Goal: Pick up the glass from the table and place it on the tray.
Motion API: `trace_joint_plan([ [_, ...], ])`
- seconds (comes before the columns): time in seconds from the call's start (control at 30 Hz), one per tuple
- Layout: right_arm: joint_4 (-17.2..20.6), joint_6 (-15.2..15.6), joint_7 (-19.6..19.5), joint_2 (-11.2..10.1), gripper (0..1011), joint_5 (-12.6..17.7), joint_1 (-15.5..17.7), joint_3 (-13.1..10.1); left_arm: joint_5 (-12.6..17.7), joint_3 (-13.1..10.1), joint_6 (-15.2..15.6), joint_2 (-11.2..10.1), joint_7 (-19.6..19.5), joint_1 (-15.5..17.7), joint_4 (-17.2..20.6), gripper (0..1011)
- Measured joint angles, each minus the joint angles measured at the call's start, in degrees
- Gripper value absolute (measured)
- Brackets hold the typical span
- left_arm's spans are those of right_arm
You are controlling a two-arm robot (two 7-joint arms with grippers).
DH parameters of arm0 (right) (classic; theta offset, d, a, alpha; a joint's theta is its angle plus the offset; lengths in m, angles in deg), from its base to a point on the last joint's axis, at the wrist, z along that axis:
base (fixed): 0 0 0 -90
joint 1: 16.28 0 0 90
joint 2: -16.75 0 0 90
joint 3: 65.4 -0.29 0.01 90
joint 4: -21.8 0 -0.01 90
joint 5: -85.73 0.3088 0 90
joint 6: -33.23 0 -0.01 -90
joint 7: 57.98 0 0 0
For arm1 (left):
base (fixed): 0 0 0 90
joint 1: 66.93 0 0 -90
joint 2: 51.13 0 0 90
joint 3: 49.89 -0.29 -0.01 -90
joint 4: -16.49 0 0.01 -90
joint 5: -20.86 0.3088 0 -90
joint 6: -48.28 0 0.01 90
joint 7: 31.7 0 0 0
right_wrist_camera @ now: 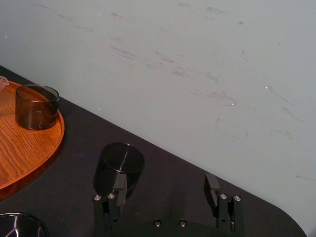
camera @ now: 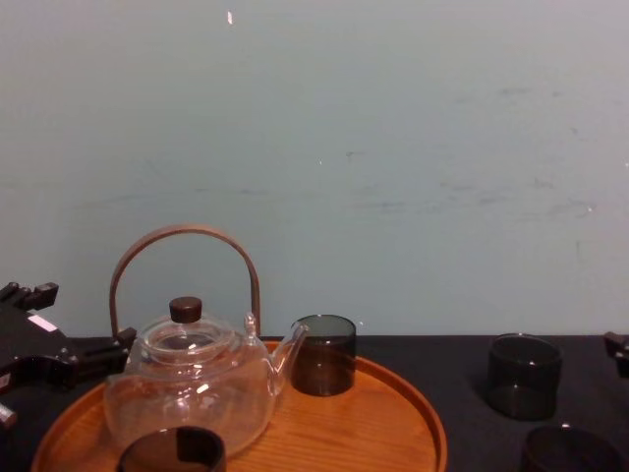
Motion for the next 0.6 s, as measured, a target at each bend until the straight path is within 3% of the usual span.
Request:
trace_joint_plan([
  [0.43,0.0,0.0,0.1,0.0,1002,0.0,0.0,-0.1,0.0,0.0,0.0,0.0,0.0,0.0,0.0,1010],
  [0.6,0.8,-0.5,2.5,-0.6,1002,1.4,1.1,-1.4,0.0,0.0,0.0,0.0,0.0,0.0,0.0,1009],
])
